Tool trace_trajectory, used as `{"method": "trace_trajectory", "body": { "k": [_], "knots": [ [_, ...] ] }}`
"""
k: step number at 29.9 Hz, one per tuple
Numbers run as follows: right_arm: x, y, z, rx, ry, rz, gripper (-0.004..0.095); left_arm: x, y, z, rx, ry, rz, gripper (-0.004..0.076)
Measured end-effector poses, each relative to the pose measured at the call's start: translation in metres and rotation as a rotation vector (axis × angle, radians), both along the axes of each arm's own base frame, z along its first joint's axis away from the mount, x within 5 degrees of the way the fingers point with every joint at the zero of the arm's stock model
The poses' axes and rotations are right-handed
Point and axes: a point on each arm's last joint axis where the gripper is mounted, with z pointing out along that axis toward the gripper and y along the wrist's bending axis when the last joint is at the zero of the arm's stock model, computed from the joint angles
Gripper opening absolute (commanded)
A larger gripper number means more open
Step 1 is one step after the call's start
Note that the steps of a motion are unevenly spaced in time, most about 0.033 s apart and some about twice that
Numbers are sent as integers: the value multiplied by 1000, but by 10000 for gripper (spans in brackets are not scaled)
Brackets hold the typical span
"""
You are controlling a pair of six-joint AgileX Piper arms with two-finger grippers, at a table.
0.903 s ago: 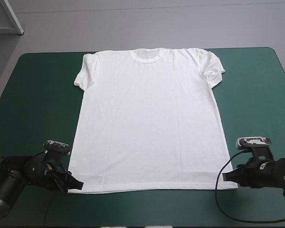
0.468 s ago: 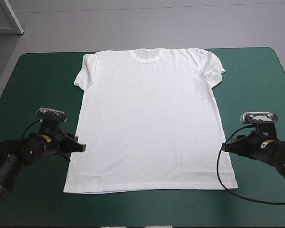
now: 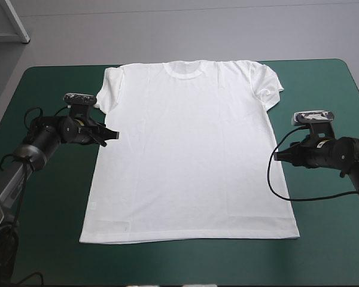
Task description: Fold the cloth
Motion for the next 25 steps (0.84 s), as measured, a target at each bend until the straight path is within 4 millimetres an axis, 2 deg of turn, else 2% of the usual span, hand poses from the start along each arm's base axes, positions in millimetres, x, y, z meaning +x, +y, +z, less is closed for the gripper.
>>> {"method": "trace_trajectory", "body": {
  "k": [5,8,21,25],
  "knots": [
    [8,-1,11,-16,-73,-2,361,26,23,-11,-52,30,105,341],
    [11,-2,13,-17,-102,-9,362,37,30,-21,-64,54,124,341],
    [14,-2,11,-19,-110,-12,360,73,22,-68,-115,113,75,340],
    [14,-2,12,-19,-116,-14,360,85,20,-72,-141,94,67,340]
  ]
}}
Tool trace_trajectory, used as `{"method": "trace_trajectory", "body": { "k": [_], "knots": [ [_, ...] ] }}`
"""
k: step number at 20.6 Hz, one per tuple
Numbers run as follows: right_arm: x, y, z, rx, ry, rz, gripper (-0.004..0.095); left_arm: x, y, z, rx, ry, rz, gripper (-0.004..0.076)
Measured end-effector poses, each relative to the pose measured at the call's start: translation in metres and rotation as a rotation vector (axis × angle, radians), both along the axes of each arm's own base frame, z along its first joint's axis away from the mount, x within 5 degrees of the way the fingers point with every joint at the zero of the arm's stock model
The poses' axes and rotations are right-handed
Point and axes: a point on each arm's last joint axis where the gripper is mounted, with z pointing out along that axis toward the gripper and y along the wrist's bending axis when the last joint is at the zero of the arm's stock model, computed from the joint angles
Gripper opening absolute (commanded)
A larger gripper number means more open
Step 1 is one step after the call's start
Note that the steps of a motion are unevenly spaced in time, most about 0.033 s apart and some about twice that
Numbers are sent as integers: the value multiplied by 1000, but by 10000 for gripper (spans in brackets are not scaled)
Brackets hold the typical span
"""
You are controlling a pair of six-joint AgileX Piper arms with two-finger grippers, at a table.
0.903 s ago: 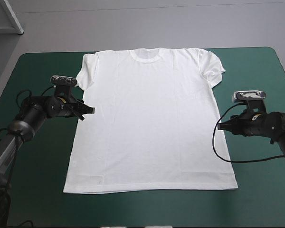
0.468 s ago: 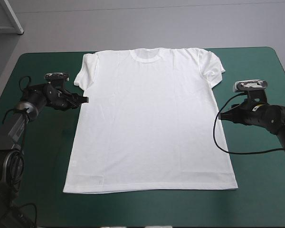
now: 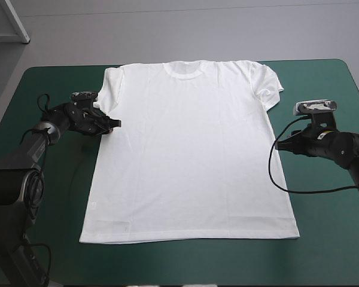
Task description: Fold the cloth
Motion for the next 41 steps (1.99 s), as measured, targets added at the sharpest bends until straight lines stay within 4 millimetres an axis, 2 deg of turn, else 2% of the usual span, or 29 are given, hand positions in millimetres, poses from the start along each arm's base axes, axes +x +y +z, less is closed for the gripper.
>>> {"method": "trace_trajectory", "body": {
  "k": [3,4,5,6,7,10,14,18,20,23,30,32,34,36,37,41],
  "knots": [
    [1,0,0,0,-5,-2,360,7,-3,-3,-5,-9,-19,331],
    [1,0,0,0,-5,-2,360,7,-4,-4,-3,-9,-27,279],
    [2,0,-1,-1,-5,-3,360,8,-7,-4,6,-11,-42,171],
    [3,0,-2,-1,-3,-3,360,8,-9,-5,11,-7,-59,118],
    [4,0,-3,-1,0,-3,360,8,-10,-5,15,-6,-67,22],
    [10,0,-12,0,31,-5,367,7,-11,-6,19,4,-85,19],
    [34,0,-30,2,93,-8,548,7,-11,-6,17,6,-87,19],
    [73,0,-40,-3,117,-3,554,7,-11,-6,16,6,-87,19],
    [92,0,-52,-16,140,16,554,7,-11,-6,16,7,-87,19],
    [109,1,-72,-21,179,32,554,7,-11,-6,16,7,-87,19],
    [143,6,-101,2,220,66,552,7,-11,-6,14,7,-86,19],
    [150,15,-104,-4,220,95,480,7,-11,-6,14,7,-86,19],
    [152,26,-106,-14,214,124,349,7,-11,-6,15,7,-87,19],
    [153,34,-107,-21,208,144,59,7,-11,-6,24,7,-91,19],
    [153,35,-107,-22,209,146,-22,7,-11,-6,30,7,-96,19],
    [154,34,-108,-28,205,130,-8,7,-11,-6,30,6,-96,19]
  ]
}}
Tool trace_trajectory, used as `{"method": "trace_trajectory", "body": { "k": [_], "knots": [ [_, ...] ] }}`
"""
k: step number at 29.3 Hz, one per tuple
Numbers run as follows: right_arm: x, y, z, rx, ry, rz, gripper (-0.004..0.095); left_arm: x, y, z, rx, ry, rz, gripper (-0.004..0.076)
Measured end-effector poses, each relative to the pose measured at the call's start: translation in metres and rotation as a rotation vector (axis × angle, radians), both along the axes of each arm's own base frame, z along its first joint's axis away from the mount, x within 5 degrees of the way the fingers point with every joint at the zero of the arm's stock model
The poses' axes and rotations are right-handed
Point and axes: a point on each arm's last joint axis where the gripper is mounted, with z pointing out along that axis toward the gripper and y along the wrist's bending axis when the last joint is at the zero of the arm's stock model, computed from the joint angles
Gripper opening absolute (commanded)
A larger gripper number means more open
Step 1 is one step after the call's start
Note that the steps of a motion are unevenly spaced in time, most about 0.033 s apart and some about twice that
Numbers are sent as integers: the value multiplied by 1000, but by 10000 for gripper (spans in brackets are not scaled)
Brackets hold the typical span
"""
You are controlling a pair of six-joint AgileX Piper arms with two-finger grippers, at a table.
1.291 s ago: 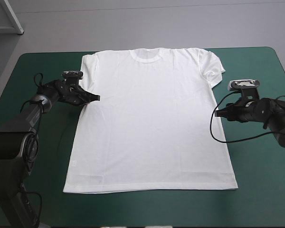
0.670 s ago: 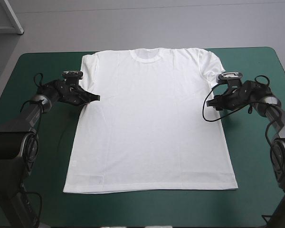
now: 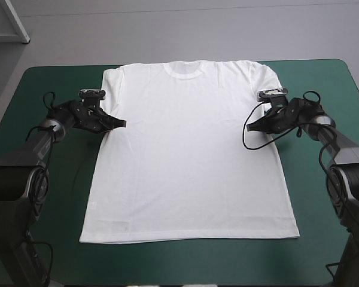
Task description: Fold the cloth
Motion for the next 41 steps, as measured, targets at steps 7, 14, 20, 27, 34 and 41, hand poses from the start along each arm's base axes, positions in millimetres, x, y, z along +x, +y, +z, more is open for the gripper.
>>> {"method": "trace_trajectory", "body": {
  "k": [7,14,20,27,34,41],
  "knots": [
    [-1,4,20,-7,-12,13,-8,-2,-1,7,1,-10,-4,19],
    [-20,4,113,9,-222,28,-14,-20,-1,56,4,-110,-14,19],
    [-50,3,184,17,-378,43,-14,-44,0,139,3,-333,-12,19],
    [-101,-1,256,13,-546,71,-14,-82,0,244,-2,-600,-30,19],
    [-172,-8,324,2,-774,85,-14,-131,-1,328,23,-760,-80,19],
    [-243,-16,368,-21,-969,75,-14,-185,6,384,120,-892,-73,19]
  ]
}}
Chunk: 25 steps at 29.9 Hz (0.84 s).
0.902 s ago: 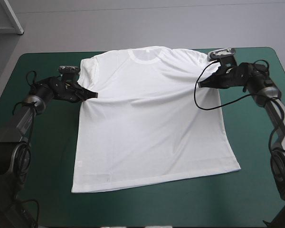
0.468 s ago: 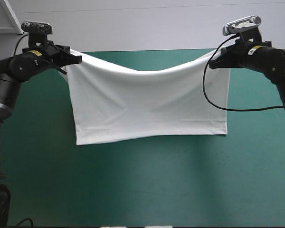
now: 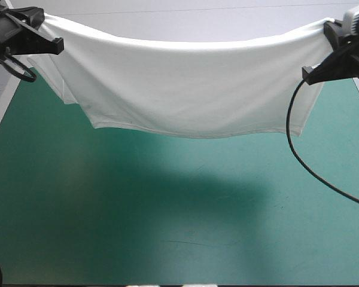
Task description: Fold the cloth
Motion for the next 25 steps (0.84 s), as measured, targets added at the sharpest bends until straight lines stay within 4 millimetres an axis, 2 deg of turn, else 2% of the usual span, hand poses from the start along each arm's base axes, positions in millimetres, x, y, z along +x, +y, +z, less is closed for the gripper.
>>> {"method": "trace_trajectory", "body": {
  "k": [2,5,9,11,15,20,22,24,25],
  "knots": [
    [-14,-1,6,1,-32,-2,-14,-9,1,6,4,-14,6,19],
    [-24,-2,10,1,-52,-2,-14,-10,0,6,-2,-3,1,19],
    [-17,-2,6,-2,-22,0,-14,8,-2,-6,-18,62,-11,19],
    [-4,0,1,-5,8,0,-14,23,-3,-15,-33,99,-24,19],
    [44,5,-21,-5,116,8,-18,56,-7,-36,-59,179,-44,19],
    [123,12,-63,-11,256,9,-18,110,-11,-73,-108,250,-55,19],
    [158,16,-79,-10,305,9,-18,129,-11,-81,-119,248,-51,19],
    [187,18,-83,1,313,12,-17,145,-12,-84,-123,236,-52,19],
    [196,19,-77,11,290,16,-18,151,-12,-84,-124,232,-52,19]
  ]
}}
